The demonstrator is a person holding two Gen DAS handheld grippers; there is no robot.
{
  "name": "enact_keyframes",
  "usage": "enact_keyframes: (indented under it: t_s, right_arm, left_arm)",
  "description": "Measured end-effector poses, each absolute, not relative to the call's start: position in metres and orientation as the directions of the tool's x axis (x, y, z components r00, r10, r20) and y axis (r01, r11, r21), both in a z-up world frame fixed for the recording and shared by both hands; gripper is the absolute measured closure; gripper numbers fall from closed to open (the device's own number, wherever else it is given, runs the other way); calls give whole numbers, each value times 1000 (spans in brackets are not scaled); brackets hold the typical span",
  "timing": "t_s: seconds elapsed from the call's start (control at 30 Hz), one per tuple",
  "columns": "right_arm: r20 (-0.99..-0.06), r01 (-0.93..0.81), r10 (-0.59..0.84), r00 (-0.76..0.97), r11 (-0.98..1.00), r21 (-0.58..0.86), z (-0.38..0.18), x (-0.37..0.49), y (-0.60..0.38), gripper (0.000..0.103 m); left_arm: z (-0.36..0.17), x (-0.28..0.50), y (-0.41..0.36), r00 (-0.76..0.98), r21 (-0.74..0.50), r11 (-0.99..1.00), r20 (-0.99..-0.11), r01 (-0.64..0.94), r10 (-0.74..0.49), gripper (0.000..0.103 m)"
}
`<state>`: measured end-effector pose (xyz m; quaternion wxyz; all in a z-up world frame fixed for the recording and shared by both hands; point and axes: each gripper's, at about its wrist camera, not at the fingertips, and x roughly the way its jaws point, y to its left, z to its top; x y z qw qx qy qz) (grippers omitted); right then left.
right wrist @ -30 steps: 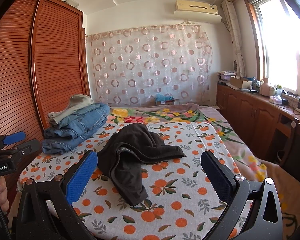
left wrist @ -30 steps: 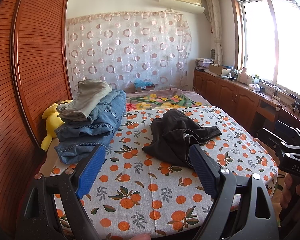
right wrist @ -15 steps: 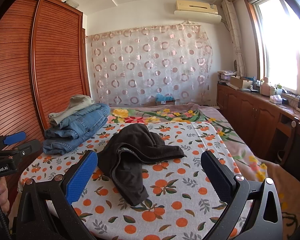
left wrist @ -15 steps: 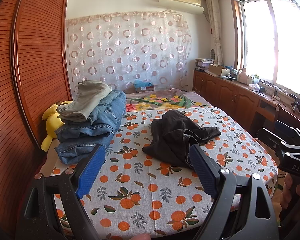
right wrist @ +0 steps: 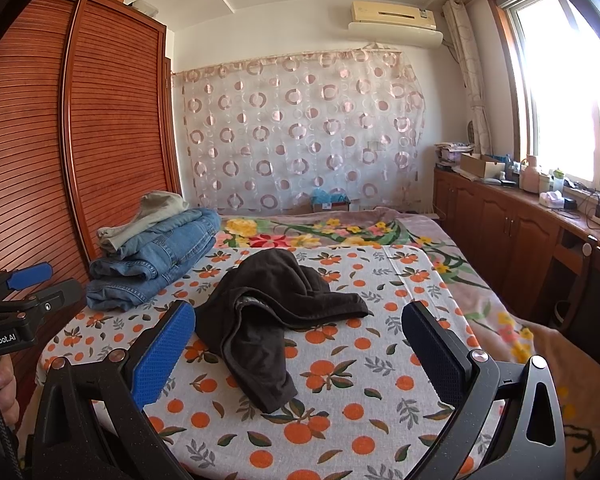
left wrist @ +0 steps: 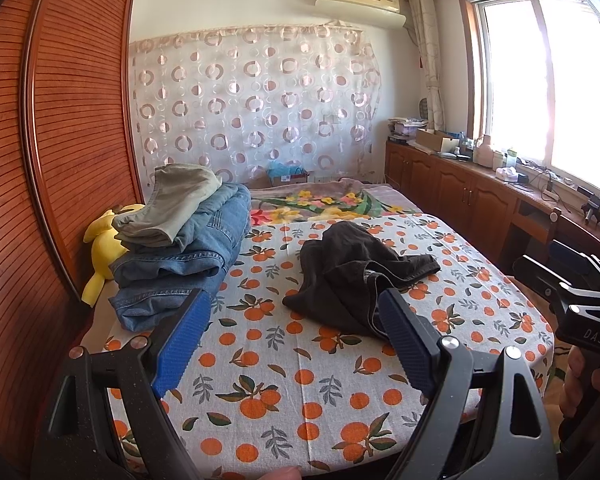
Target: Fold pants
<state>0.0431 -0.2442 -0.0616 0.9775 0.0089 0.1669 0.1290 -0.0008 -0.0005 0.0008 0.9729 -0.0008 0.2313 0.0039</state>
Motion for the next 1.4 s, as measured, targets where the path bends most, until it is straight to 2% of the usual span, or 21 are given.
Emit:
enact_keyframes:
  t_s: [0.4, 0.87, 1.03, 1.07, 1.17, 1.4]
  right_arm:
    - [-332, -250, 258, 907, 966, 66, -64, 45, -246, 0]
    - [-413, -286, 299, 860, 954, 96, -81, 62, -256, 1]
    - [-477, -333, 337, 811, 938, 97, -94, 78, -253, 15]
    - [-491, -342, 343, 801, 935, 96, -96, 82, -251, 23]
    - [-543, -374, 361, 758, 923, 91, -106, 93, -246, 31]
    - [-647, -441, 401, 648, 891, 110, -125, 115, -233, 44]
  left_arm:
    - [3, -2, 0, 887, 0, 1000, -461, -6, 5, 16]
    - [-48, 29, -5, 819, -9, 999, -572, 42, -39, 16]
    - [-69, 39, -1, 790, -19, 998, -610, 65, -62, 16]
    - [-72, 40, -2, 786, -16, 998, -615, 67, -63, 16]
    - [-81, 43, -1, 773, -9, 998, -632, 68, -58, 16]
    - [-96, 48, 5, 746, -16, 998, -663, 62, -57, 16]
